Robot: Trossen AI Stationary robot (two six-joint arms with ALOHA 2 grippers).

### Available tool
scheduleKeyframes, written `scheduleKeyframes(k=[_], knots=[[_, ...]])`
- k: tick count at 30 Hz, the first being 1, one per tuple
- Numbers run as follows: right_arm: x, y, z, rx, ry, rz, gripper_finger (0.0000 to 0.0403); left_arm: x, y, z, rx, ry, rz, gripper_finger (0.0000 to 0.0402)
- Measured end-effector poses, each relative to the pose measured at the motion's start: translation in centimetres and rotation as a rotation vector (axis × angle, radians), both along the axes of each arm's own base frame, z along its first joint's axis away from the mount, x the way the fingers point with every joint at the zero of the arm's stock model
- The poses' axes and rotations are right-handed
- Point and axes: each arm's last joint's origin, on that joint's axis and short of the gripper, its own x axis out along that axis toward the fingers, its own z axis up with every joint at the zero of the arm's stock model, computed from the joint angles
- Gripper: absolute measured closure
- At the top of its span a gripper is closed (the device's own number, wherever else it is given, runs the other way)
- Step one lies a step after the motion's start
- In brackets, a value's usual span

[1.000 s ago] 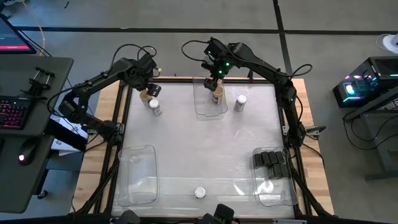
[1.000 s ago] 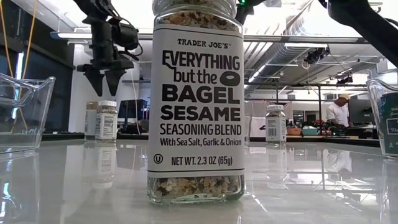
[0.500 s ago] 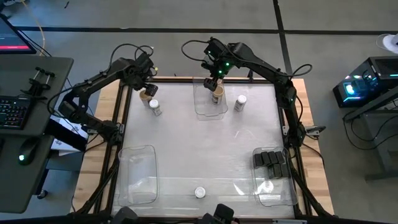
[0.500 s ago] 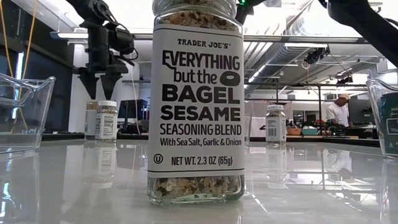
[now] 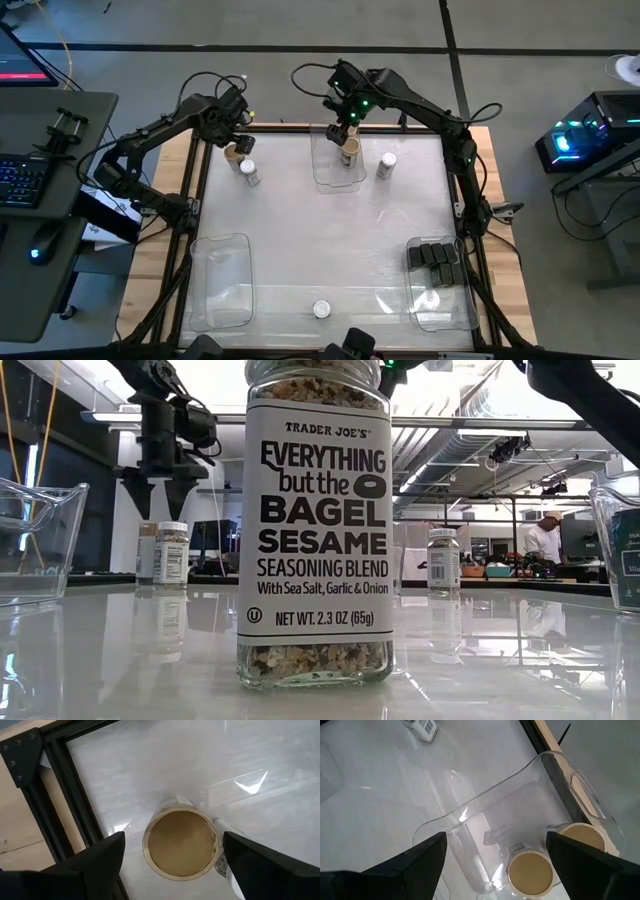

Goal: Sort spices by type
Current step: Put the gold spice bottle into the top transparent bin

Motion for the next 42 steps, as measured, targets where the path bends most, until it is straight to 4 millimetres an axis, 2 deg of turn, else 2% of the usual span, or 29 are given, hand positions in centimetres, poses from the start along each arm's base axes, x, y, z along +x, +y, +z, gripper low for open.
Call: scheduleKeyframes(k=[12, 29, 37, 42], knots=[[0.1, 0.0, 0.0, 0.002, -0.01, -0.013, 0.0066, -0.2, -0.4, -1.3, -0.033, 0.012, -0.015, 0.0078], [0.2, -0.1, 0.1, -0.003, -0.031, -0.01, 0.0066, -0.1, -0.4, -1.4, -0.04, -0.001, -0.069, 0.0078], [0.2, -0.1, 0.1, -0.003, -0.032, -0.009, 0.0066, -0.4, -0.7, -1.8, -0.087, 0.075, -0.245, 0.0078], [0.3, -0.1, 0.2, -0.007, -0.039, -0.009, 0.0066, -0.4, -0.6, -1.6, -0.068, 0.103, -0.252, 0.0078]])
